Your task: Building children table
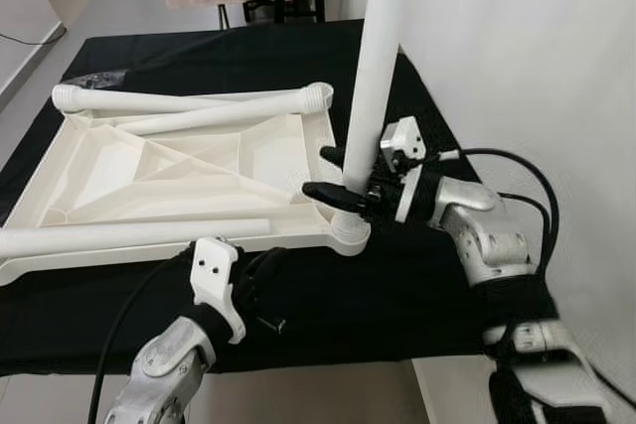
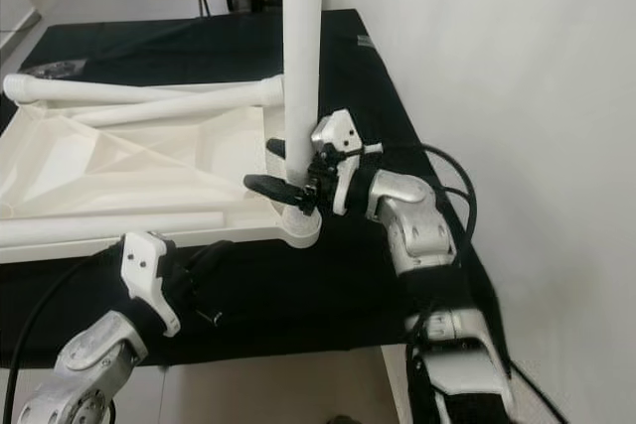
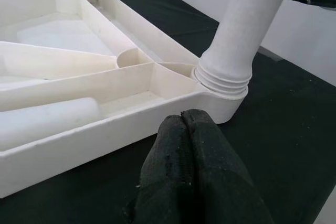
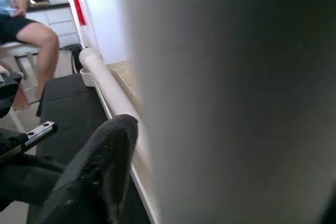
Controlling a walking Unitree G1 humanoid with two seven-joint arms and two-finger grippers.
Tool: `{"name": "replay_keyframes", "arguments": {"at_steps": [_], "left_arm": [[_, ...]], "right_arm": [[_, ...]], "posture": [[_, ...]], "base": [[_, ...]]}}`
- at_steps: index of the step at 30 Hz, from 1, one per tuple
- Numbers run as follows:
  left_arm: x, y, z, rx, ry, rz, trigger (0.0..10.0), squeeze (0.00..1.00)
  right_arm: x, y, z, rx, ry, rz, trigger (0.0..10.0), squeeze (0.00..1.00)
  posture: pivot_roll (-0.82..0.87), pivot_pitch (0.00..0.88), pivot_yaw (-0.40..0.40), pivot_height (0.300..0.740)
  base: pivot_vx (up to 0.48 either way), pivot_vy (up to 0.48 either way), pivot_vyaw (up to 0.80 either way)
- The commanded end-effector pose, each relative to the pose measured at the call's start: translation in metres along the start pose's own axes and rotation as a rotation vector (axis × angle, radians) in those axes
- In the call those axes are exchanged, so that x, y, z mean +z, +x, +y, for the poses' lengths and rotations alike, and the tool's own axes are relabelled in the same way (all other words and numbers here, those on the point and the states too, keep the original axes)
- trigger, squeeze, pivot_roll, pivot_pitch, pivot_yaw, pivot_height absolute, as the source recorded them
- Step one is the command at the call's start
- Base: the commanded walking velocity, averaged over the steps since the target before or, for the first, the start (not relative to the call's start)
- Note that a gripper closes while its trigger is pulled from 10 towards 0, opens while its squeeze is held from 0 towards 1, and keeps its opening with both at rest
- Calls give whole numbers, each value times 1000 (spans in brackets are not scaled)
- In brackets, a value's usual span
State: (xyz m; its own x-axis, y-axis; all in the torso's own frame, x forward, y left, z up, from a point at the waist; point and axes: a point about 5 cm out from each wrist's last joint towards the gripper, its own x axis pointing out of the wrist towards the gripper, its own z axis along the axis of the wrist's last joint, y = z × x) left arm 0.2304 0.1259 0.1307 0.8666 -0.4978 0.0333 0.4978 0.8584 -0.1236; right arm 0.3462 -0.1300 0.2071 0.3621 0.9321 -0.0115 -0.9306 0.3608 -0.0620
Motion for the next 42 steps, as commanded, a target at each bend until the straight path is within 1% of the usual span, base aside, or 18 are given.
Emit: {"name": "replay_keyframes", "arguments": {"at_steps": [1,9,14,16,19,20,22,23,24,28,34,35,36,37,38,39,41,42], "left_arm": [[-4,-2,-1,1,-11,17,10000,0],[-3,-3,-1,6,-13,15,10000,0],[-2,-3,0,5,-13,15,10000,0],[-1,-4,1,5,-12,16,10000,0],[-1,-4,1,5,-12,17,10000,0],[-1,-4,2,6,-11,17,10000,0],[-1,-4,2,6,-11,17,10000,0],[-1,-4,2,6,-11,18,10000,0],[-1,-4,3,7,-10,20,10000,0],[-2,-3,4,9,-7,22,10000,0],[-1,-2,5,23,-7,15,10000,0],[-1,-2,5,24,-7,14,10000,0],[-1,-2,5,24,-7,14,10000,0],[-1,-2,5,23,-9,14,10000,0],[-1,-2,5,23,-9,14,10000,0],[-1,-1,5,21,-10,15,10000,0],[-1,-1,4,18,-12,16,10000,0],[-1,-1,4,18,-12,16,10000,0]], "right_arm": [[-4,6,5,84,9,14,0,0],[-4,-4,-4,8,-25,-10,0,0],[-30,-12,5,-244,11,34,0,0],[-44,-8,10,-410,16,102,0,0],[-47,-7,10,-448,14,119,0,0],[-58,-4,18,-685,136,113,0,0],[-58,-4,18,-685,136,113,0,0],[-65,2,29,-791,196,110,0,0],[-64,13,40,-818,161,118,0,0],[-58,30,46,-779,98,102,0,0],[-56,29,44,-778,92,115,0,0],[-53,28,41,-790,74,123,6784,0],[-53,28,41,-790,74,123,6784,0],[-43,31,34,-740,70,85,10000,725],[-43,31,34,-740,70,85,10000,725],[-35,36,36,-606,75,44,10000,1000],[-20,41,42,-396,22,-5,10000,1000],[-20,41,42,-396,22,-5,10000,1000]], "posture": [[42,106,-14,740],[38,114,-17,740],[29,133,-15,740],[28,135,-15,740],[28,135,-15,740],[18,141,-7,740],[18,141,-7,740],[21,141,-4,740],[14,134,6,740],[19,127,-7,740],[18,126,-12,740],[19,127,-12,740],[19,127,-12,740],[19,127,-12,740],[19,127,-12,740],[22,128,-12,740],[31,126,-14,740],[31,126,-14,740]], "base": [[0,0,0],[0,0,0],[0,0,0],[0,0,0],[0,0,0],[0,0,0],[0,0,0],[0,0,0],[0,0,0],[0,0,0],[0,0,0],[0,0,0],[0,0,0],[0,0,0],[0,0,0],[0,0,0],[0,0,0],[0,0,0]]}}
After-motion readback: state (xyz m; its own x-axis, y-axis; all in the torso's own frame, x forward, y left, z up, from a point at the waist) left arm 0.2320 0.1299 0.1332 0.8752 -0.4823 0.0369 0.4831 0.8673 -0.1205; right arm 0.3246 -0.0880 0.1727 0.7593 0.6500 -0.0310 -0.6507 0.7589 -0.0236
